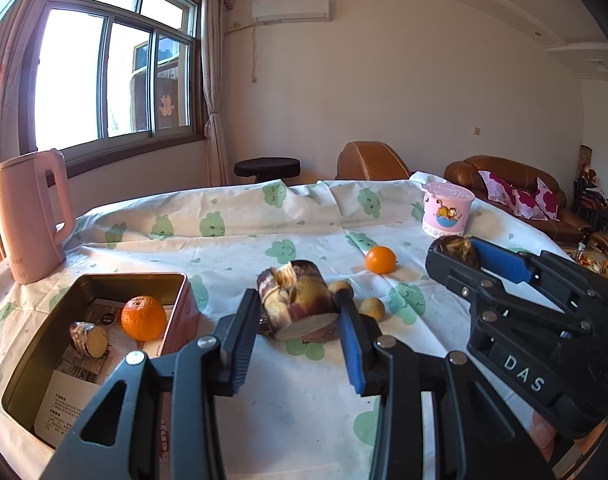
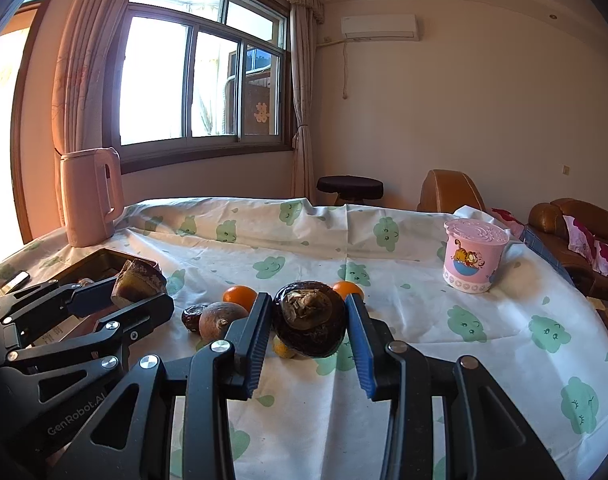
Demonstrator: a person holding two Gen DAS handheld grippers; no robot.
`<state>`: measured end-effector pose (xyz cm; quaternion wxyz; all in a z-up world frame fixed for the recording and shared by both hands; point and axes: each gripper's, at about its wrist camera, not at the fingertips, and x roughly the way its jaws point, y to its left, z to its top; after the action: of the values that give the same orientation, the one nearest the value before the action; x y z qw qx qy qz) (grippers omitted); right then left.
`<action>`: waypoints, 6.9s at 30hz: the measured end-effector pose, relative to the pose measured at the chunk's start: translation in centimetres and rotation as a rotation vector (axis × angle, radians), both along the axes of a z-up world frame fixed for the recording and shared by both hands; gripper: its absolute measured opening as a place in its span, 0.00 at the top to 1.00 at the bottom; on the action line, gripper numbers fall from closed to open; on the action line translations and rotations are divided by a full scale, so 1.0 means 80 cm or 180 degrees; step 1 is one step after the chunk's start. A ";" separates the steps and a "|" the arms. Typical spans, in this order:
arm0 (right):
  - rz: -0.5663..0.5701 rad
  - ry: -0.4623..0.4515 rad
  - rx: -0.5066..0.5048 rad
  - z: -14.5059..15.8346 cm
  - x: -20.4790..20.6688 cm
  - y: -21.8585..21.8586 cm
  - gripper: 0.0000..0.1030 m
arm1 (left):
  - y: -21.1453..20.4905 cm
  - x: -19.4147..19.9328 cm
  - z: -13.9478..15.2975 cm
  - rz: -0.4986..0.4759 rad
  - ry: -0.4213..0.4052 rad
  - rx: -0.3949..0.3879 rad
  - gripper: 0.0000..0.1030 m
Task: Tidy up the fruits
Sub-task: 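Lift and carry the mangosteen and wrapped jar toward the tin with both grippers, then open the right gripper over the tin releasing the mangosteen while the left holds the jar above, then open the left gripper to drop the wrapped jar into the tin, then move both grippers away from the tin toward the loose fruits, then grasp the large brown fruit with the left gripper while the right grasps a small brown fruit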
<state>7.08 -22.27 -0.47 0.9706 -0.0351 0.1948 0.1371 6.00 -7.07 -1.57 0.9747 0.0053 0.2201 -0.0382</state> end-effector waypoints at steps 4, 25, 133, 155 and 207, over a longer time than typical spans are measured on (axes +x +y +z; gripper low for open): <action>0.0125 -0.0023 -0.0029 0.007 -0.002 0.024 0.61 | 0.025 -0.003 0.002 0.0117 0.0024 -0.0056 0.61; 0.0989 0.0055 -0.0198 0.024 -0.006 0.187 0.61 | 0.195 -0.024 0.001 0.0958 0.0146 -0.0060 0.61; -0.0218 0.0636 -0.0259 -0.024 0.054 -0.018 0.28 | -0.005 0.058 -0.014 -0.0056 0.0592 0.0394 0.07; -0.0178 0.0714 -0.0175 -0.027 0.076 -0.017 0.28 | -0.014 0.101 -0.033 -0.0282 0.0811 0.0139 0.51; 0.0394 0.0622 -0.0312 -0.027 0.083 0.038 0.73 | 0.023 0.083 -0.015 0.0133 0.0387 -0.0063 0.51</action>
<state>13.73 -19.20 -2.63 0.9337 -0.0810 0.2924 0.1899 12.62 -5.24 -2.77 0.9602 -0.0112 0.2785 -0.0204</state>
